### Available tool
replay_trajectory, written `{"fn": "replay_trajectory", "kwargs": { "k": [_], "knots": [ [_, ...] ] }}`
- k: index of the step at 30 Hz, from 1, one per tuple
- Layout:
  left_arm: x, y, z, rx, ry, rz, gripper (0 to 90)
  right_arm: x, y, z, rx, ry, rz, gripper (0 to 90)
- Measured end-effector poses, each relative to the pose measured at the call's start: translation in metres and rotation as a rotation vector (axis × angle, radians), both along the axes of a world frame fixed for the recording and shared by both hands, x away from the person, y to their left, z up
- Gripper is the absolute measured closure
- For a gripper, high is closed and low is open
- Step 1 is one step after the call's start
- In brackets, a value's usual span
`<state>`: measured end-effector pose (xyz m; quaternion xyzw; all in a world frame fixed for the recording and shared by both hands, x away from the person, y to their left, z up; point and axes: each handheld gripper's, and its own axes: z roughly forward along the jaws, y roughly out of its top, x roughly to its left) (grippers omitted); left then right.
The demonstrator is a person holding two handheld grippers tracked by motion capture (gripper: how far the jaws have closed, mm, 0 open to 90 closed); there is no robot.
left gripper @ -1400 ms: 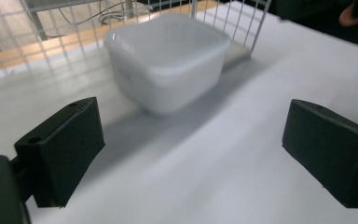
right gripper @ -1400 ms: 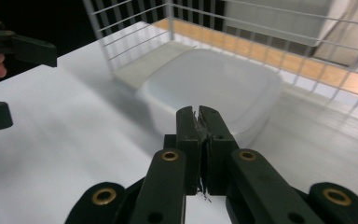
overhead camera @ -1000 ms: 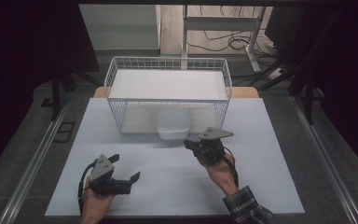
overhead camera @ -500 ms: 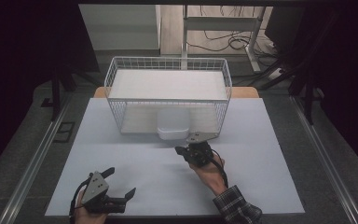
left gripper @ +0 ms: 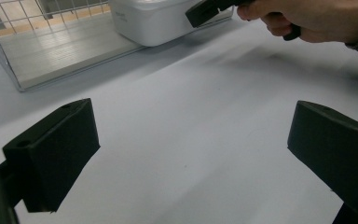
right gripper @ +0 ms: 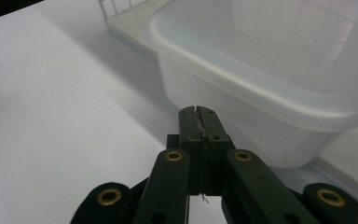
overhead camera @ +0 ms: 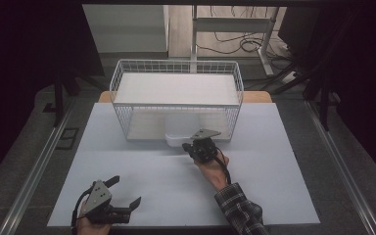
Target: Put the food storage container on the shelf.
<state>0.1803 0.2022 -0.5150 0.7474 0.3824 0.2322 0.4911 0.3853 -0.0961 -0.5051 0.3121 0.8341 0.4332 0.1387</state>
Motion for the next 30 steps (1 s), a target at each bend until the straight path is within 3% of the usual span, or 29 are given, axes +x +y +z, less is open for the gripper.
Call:
{"fn": "replay_trajectory", "kwargs": {
  "k": [24,30],
  "knots": [
    [0.001,0.002,0.000,-0.042,0.000,-0.012,1.5,0.035,0.015,0.000,-0.013,-0.008,-0.029,89.4],
    [0.001,0.001,0.000,-0.034,0.001,-0.009,1.5,0.044,0.016,0.002,-0.021,-0.014,-0.047,89.4]
  ]
}}
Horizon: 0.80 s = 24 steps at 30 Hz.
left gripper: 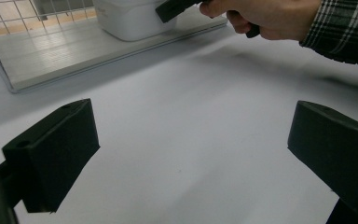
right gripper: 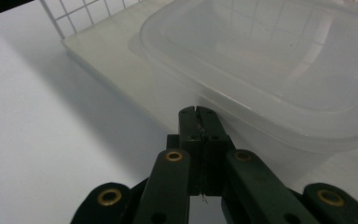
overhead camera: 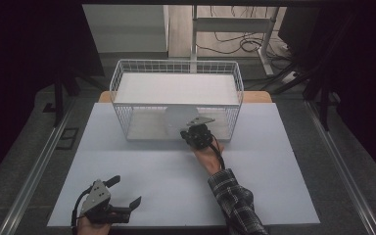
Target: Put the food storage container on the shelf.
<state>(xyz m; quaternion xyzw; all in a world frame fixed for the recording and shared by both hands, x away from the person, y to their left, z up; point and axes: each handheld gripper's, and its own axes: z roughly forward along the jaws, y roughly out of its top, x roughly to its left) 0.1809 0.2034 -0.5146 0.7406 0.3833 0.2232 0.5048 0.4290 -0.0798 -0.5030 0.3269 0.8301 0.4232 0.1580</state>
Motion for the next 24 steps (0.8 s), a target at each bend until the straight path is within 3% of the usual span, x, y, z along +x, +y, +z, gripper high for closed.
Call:
{"fn": "replay_trajectory", "kwargs": {
  "k": [19,24],
  "knots": [
    [0.000,0.000,0.000,0.035,0.001,0.027,1.4,0.015,0.004,-0.001,-0.020,-0.001,-0.026,88.5],
    [0.002,-0.001,-0.002,0.046,0.016,0.030,0.9,0.011,0.004,0.003,-0.013,-0.003,-0.019,70.5]
  ]
}}
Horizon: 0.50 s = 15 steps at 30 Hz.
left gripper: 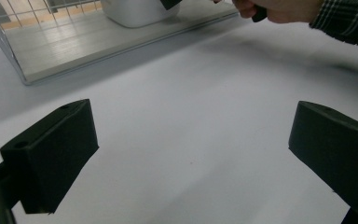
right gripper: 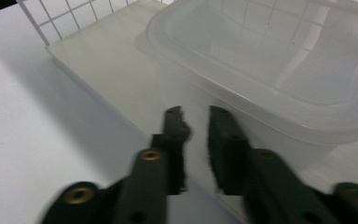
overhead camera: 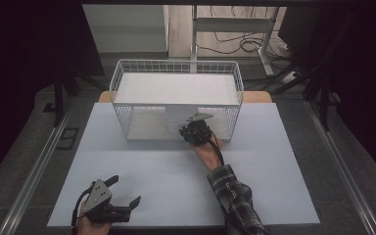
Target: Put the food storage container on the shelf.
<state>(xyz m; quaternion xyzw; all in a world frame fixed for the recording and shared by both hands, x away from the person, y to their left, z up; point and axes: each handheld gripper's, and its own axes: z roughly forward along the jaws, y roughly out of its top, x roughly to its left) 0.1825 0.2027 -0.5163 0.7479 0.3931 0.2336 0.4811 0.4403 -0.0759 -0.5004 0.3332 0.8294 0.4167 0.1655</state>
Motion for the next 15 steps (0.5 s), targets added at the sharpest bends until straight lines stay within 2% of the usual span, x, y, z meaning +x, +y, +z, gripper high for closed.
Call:
{"fn": "replay_trajectory", "kwargs": {
  "k": [4,6,12,15],
  "knots": [
    [0.001,-0.001,0.000,0.003,0.009,-0.002,0.9,-0.005,0.001,0.000,-0.006,-0.001,0.004,54.5],
    [0.001,-0.001,-0.001,-0.002,0.014,0.001,1.0,-0.007,0.001,0.000,-0.013,-0.001,0.004,49.4],
    [0.002,0.000,-0.001,-0.007,0.025,0.005,1.9,-0.014,0.000,0.002,-0.013,0.002,0.017,38.5],
    [0.003,0.000,-0.002,-0.009,0.028,0.002,2.4,-0.018,-0.002,0.004,0.003,0.006,0.021,35.0]
  ]
}}
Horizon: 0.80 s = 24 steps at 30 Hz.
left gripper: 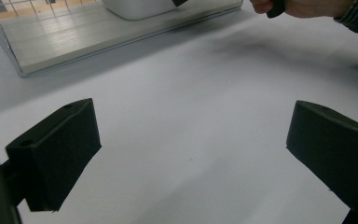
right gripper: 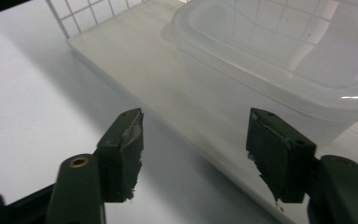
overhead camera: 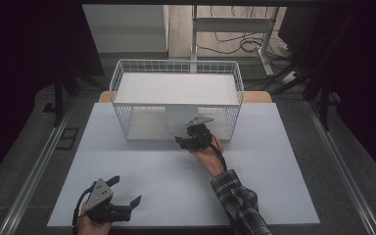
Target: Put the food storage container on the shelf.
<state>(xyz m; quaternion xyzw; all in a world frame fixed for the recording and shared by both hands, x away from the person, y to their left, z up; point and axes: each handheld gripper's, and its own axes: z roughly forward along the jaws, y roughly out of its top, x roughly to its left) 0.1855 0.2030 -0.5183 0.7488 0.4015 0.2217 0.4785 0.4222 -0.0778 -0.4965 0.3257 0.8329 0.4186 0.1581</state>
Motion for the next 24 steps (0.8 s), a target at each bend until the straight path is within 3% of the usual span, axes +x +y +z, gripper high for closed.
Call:
{"fn": "replay_trajectory", "kwargs": {
  "k": [7,12,24],
  "knots": [
    [0.002,-0.001,-0.002,0.005,0.026,-0.007,3.2,-0.010,-0.003,0.005,0.018,-0.001,0.025,27.5],
    [0.005,-0.003,-0.007,0.054,0.063,-0.010,3.6,-0.015,-0.004,0.007,0.032,0.000,0.043,21.9],
    [0.006,-0.005,-0.008,0.057,0.109,-0.010,3.3,-0.031,-0.007,0.009,0.037,0.011,0.070,10.5]
  ]
}}
